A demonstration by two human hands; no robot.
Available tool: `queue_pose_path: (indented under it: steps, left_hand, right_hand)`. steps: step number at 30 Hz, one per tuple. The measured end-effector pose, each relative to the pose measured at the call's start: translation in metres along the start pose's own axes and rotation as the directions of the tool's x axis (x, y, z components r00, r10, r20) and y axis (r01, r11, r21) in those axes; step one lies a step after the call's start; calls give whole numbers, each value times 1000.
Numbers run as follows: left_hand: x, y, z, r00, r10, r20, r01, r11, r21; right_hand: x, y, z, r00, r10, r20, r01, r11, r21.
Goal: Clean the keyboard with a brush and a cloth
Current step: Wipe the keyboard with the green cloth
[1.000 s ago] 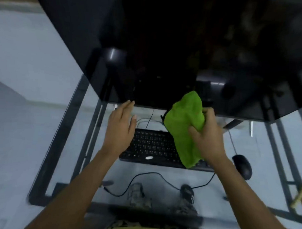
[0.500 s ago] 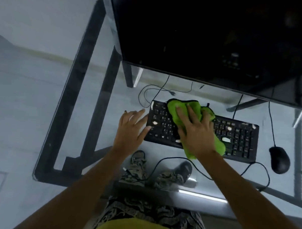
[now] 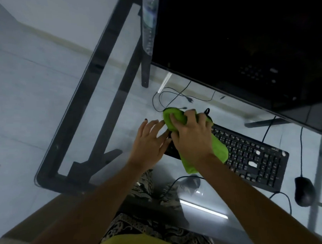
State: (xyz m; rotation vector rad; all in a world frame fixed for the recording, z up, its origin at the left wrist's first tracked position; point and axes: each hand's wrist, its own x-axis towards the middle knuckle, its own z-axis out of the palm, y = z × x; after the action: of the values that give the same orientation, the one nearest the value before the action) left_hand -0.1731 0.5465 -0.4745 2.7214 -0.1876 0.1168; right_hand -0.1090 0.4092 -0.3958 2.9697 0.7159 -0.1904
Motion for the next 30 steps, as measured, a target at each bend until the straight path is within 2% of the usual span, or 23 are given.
queue_pose_path:
  steps: [2,5,6,9,10,14,18,19,22,23,27,30]
  left_hand:
    - [0,0,-1,1000,1,6,-1,1000,4]
    - [0,0,-1,1000,-3,10,3,1000,25]
    - [0,0,-2,1000,-2,11,2,1000,23]
    - [0,1,-2,1000,-2,10,1,1000,14]
    - [0,1,-2,1000,-3,15,3,1000,16]
    - [0,2,-4,999,-14,42,12,999,30]
    - [0,2,-6,999,-1,54,-1,999,33]
    - [1,2,-6,998,-1,58,-1,999,39]
    - [-1,4,-7,998,-9,60,6,999,46]
    - [0,5,-8,999,-4,53,2,999,44]
    - [-1,3,-4,1000,16,12,-17,999,50]
    - [-1,3,-4,1000,25,8,-25,998,60]
  right_hand:
    - [2,9,-1,998,32,56,-35,998,44]
    - [24,23,-1,971,232,56,-238,962,136]
    - [20,22,1,973,229,37,-232,964,133]
    - [-7,14,6,999,47,-20,-45,996,82]
    - [-8,17,5,1000,28,-7,-28,997,75]
    - [21,23,-1,958,284,30,-285,947,148]
    - [2,9,4,992,125,-10,-123,984,132]
    - [1,18,3,988,153,0,-151,979,140]
    - [-5,49,7,921,390,16,-386,904,184]
    - [-8,50,7,913,407,7,-401,898,179]
    - [1,10,0,966,260,-10,-255,954,157]
    - [-5,-5,1,993,104,-61,-101,994,51]
